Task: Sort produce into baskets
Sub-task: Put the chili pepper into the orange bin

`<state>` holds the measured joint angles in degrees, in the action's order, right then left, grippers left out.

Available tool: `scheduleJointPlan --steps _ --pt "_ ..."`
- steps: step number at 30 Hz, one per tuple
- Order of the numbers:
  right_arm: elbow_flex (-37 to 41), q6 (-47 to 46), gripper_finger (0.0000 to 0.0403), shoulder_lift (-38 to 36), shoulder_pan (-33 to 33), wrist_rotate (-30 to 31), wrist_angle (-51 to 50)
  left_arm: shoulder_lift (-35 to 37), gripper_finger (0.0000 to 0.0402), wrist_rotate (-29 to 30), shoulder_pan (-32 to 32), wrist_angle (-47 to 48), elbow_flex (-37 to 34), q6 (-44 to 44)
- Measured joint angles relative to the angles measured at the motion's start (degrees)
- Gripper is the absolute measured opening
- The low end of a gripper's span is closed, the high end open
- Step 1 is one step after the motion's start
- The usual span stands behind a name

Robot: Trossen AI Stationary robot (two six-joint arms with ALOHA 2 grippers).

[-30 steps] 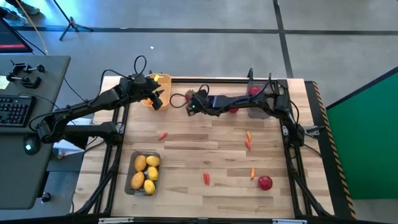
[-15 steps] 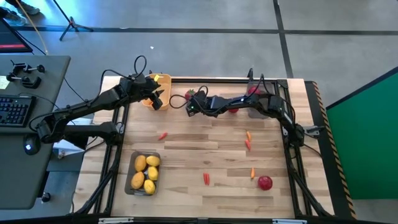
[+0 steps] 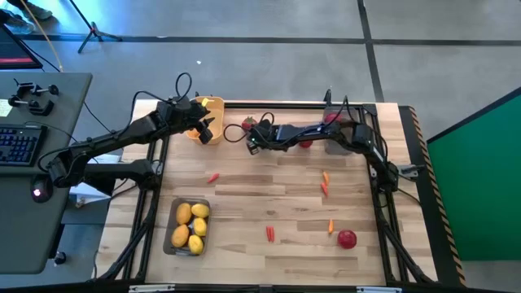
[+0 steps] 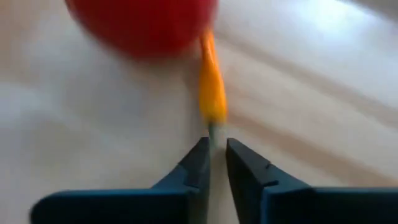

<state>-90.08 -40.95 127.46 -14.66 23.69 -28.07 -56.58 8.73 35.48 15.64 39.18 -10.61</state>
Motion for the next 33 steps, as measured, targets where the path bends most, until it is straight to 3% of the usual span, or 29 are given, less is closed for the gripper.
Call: scheduleJointPlan --steps 6,10,14,19,25,29,33 --pt "0.1 4.4 0.0004 -5.7 0.7 -6.5 -7.9 0.0 0.0121 0.0 0.0 0.0 0.0 0.0" --pt "0.1 8.3 0.0001 -6.9 2.0 -9.5 -5.3 0.0 0.0121 0.4 0.0 0.0 0.0 0.0" --pt "0.1 6.2 0.0008 -6.4 2.0 -9.3 -2.1 0.0 0.0121 0.6 0.1 -0.1 0.0 0.0" --pt "0.3 5.0 0.0078 -5.9 0.7 -2.7 0.5 0.0 0.0121 0.6 0.1 0.0 0.0 0.0" --pt "0.3 8.6 0.0182 -2.9 -0.9 -4.3 4.4 0.0 0.0121 0.8 0.1 0.0 0.0 0.0" --pt "0.3 8.8 0.0196 -0.5 -2.0 -5.1 5.9 0.0 0.0121 0.8 0.1 0.0 0.0 0.0" --pt "0.3 9.1 0.0194 -0.3 -1.8 0.1 6.3 0.0 0.0121 0.8 0.1 0.0 0.0 0.0"
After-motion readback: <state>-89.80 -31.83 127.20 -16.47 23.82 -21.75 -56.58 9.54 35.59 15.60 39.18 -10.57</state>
